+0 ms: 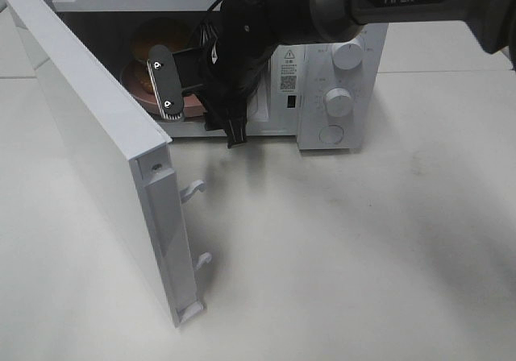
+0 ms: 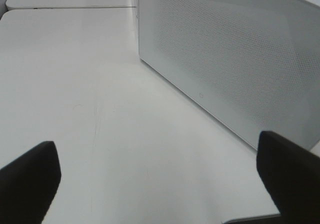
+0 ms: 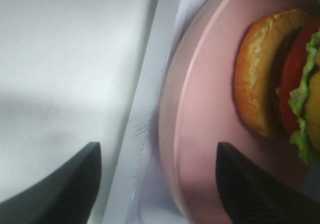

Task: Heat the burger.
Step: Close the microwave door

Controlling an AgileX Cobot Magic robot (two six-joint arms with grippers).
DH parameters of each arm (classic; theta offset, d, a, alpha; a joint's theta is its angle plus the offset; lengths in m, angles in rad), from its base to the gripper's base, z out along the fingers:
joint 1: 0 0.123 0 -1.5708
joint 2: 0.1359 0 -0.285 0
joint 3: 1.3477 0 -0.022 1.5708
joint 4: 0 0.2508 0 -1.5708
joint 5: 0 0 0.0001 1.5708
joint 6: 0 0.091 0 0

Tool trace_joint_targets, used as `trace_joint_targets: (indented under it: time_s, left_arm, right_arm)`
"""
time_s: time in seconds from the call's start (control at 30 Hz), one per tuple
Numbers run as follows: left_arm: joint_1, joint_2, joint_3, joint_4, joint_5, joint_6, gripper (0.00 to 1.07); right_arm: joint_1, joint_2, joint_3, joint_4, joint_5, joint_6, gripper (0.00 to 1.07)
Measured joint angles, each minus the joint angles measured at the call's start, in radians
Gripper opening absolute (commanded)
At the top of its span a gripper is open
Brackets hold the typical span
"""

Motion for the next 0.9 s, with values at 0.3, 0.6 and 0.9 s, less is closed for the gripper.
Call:
trace_joint_targets:
  time_s: [0.3, 0.6, 0.9]
  left_arm:
    - [0.000, 0.000, 0.000, 0.000, 0.000, 0.000, 1.00]
    - [0.000, 0.000, 0.000, 0.000, 0.000, 0.000, 1.00]
    - [0.000, 0.000, 0.000, 0.000, 0.000, 0.000, 1.00]
  right_arm:
    - [0.000, -0.103, 0.166, 0.001, -0.074, 0.008, 0.70]
    - [-0.002, -0.194, 0.281, -0.026, -0.126, 0.067, 0.70]
    - [-0.030, -0.319, 0.435, -0.027, -0.177, 0.103, 0.70]
